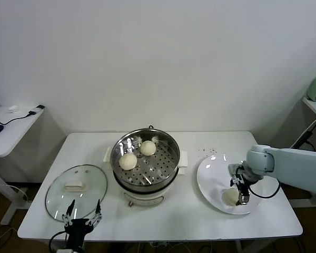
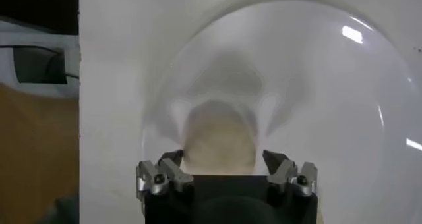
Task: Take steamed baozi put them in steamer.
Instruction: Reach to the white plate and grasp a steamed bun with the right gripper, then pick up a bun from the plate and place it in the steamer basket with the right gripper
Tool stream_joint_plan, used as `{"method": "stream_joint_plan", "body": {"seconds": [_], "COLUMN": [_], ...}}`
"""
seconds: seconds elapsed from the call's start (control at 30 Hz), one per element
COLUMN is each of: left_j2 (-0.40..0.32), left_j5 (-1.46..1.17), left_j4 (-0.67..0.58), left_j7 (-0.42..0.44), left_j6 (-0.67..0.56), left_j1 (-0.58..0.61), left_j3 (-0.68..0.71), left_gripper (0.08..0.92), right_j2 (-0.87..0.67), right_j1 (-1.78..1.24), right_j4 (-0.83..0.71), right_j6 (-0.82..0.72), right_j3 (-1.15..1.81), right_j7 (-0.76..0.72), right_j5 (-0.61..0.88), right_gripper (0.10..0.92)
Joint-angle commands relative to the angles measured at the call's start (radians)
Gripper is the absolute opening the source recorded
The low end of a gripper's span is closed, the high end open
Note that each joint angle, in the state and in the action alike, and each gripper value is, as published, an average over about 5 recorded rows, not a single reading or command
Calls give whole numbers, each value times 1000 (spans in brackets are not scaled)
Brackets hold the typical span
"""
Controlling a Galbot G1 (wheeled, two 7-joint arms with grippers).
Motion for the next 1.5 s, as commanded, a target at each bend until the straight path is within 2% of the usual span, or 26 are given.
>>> {"method": "stream_joint_plan", "body": {"seconds": [0.03, 0.23, 0.47, 0.67, 0.8, 1.07, 1.2, 1.33, 1.5], "left_j2": [-1, -2, -3, -5, -3, -2, -3, -3, -2], "left_j5": [0, 2, 3, 8, 9, 12, 12, 12, 12], "left_j4": [-1, -7, -18, -28, -32, -39, -38, -40, -40], "left_j7": [-1, -2, -1, -2, -1, 0, 0, -1, -3], "left_j6": [0, 0, 2, 1, 1, 4, 4, 3, 1], "left_j1": [1, 6, 7, 11, 12, 13, 14, 19, 27], "left_j3": [1, 1, 7, 11, 11, 11, 9, 6, 1], "left_gripper": [823, 823, 823, 823, 823, 823, 823, 823, 823], "right_j2": [-3, -9, 11, 90, 183, 419, 538, 605, 659], "right_j1": [-40, 16, 291, 561, 699, 775, 739, 640, 484], "right_j4": [-16, 8, 75, 125, 89, 14, 74, 120, 99], "right_j6": [-9, 1, 51, 126, 220, 549, 694, 799, 882], "right_j3": [35, 16, -156, -295, -281, -119, -44, 22, 57], "right_j7": [9, -13, -77, -152, -210, -300, -312, -303, -253], "right_j5": [-16, -10, 49, 125, 144, 153, 109, -10, -153], "right_gripper": [712, 630, 619, 619, 619, 621, 620, 619, 619]}}
